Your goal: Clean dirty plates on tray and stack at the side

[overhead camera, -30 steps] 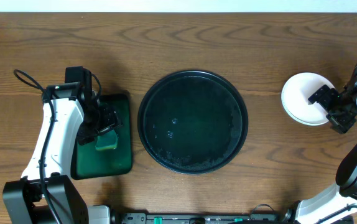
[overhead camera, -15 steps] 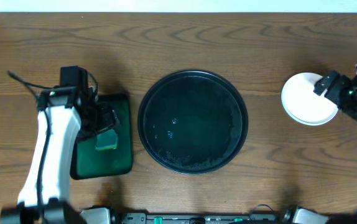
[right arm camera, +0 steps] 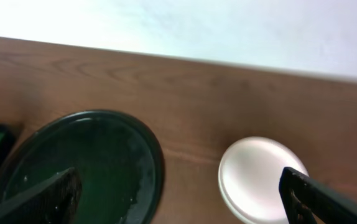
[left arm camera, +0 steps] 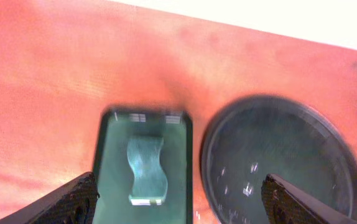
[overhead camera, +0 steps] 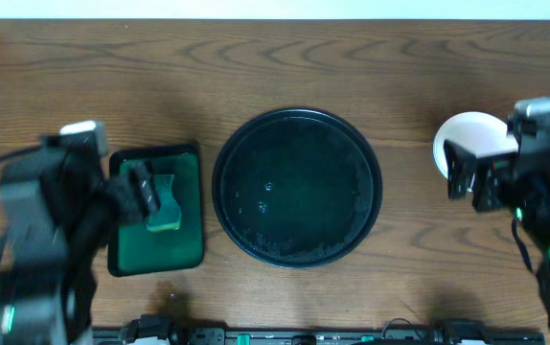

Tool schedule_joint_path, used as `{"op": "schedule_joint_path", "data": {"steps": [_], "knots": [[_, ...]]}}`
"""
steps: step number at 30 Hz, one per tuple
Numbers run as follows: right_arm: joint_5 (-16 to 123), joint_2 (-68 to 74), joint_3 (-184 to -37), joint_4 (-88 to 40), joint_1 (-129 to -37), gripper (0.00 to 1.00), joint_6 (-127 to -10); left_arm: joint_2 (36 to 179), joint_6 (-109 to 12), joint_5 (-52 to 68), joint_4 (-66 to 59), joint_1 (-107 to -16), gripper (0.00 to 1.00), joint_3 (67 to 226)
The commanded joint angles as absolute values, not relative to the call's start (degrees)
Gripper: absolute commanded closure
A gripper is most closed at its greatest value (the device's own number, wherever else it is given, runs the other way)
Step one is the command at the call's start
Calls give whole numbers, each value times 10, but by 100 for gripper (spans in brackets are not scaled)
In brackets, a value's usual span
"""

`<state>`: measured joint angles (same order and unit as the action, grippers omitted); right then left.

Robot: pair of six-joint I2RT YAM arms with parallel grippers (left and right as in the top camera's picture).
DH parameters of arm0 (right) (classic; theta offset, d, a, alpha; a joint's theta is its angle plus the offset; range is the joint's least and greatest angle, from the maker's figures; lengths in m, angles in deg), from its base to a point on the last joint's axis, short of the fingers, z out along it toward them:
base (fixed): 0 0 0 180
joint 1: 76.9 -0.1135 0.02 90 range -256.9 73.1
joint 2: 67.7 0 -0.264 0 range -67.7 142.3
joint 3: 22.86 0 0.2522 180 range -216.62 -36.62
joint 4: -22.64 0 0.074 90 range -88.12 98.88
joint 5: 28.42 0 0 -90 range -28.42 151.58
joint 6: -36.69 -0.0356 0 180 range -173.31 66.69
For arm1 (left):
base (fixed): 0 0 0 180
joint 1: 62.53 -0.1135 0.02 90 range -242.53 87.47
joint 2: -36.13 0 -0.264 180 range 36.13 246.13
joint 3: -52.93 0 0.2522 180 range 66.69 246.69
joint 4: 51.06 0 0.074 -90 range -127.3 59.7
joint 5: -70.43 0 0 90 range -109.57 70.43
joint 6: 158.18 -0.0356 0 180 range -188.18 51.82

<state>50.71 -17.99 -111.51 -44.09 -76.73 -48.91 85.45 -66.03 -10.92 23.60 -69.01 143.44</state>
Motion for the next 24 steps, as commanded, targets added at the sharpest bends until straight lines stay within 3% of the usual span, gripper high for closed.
{"op": "schedule_joint_path", "data": {"steps": [1, 11, 24], "knots": [[508, -221, -1121, -449, -789, 1, -442, 794, -710, -110, 242, -688, 15, 1475], [508, -300, -1121, -532, -795, 1, -438, 659, -736, -112, 311, -688, 15, 1567], [506, -303, -1121, -574, -795, 1, -430, 543, -737, -112, 365, -688, 15, 1585]]}}
